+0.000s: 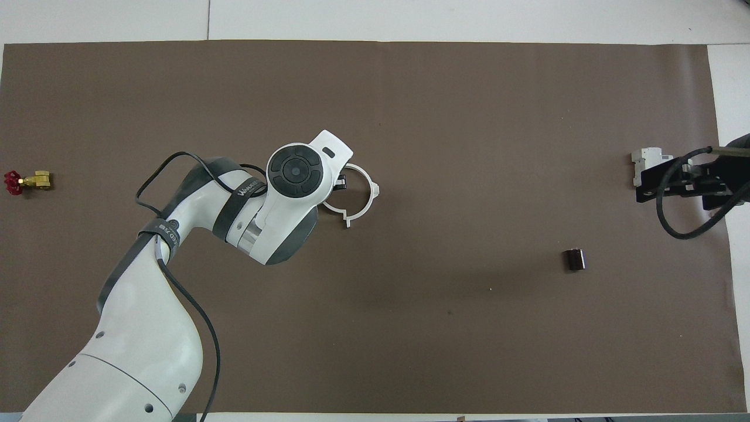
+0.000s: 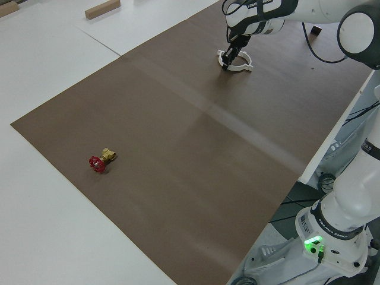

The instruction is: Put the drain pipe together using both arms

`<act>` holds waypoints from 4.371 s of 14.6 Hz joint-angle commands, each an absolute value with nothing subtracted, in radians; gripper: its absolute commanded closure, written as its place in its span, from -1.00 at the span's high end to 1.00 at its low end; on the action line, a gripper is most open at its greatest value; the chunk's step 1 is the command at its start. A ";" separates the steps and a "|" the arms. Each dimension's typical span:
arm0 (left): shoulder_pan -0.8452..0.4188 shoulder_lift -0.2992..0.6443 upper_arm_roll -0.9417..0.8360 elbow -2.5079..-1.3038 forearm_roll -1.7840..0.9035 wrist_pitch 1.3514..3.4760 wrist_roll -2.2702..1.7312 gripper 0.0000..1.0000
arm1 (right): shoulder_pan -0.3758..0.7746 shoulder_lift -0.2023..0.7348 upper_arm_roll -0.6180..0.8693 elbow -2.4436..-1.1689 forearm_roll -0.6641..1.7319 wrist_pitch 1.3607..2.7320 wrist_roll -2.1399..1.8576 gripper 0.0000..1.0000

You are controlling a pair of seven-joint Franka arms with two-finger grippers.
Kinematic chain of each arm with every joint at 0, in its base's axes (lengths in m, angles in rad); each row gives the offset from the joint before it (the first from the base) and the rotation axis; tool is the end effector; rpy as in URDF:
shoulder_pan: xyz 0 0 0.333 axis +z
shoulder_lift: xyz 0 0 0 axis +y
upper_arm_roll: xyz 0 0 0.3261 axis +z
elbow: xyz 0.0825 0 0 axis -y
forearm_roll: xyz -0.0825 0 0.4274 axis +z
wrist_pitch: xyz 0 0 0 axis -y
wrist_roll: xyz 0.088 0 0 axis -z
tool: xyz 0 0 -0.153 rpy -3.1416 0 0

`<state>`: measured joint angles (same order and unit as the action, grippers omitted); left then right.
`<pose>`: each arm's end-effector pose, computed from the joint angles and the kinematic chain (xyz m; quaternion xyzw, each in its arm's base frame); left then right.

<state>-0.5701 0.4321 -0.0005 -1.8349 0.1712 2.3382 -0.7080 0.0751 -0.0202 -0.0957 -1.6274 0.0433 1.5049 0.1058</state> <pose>0.5864 -0.3664 0.2380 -0.9973 -0.0114 -0.0664 0.0298 0.5780 -0.0055 0.5665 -0.9965 0.0627 0.0521 0.0204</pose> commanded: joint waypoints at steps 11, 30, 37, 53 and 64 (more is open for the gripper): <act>-0.584 0.377 0.008 -1.930 0.193 2.382 -0.712 -1.00 | 0.051 -0.034 -0.092 -1.657 0.034 1.545 0.046 1.00; -0.600 0.376 0.006 -1.965 0.193 2.453 -0.709 -1.00 | 0.038 -0.034 -0.092 -1.655 0.034 1.545 0.043 1.00; -0.594 0.377 0.005 -1.960 0.187 2.459 -0.709 1.00 | 0.038 -0.034 -0.092 -1.655 0.034 1.545 0.043 1.00; -0.298 0.029 0.005 -2.066 0.082 2.234 -0.501 1.00 | 0.052 -0.034 -0.086 -1.646 -0.005 1.546 0.020 1.00; -0.043 -0.072 0.018 -1.789 0.014 1.809 -0.071 1.00 | 0.041 -0.032 -0.083 -1.641 -0.002 1.551 0.018 1.00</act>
<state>-0.0594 -0.1108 0.0234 -1.8827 0.0322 1.8756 -0.1018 0.0577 -0.0201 -0.0909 -1.6309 0.0082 1.5347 0.0472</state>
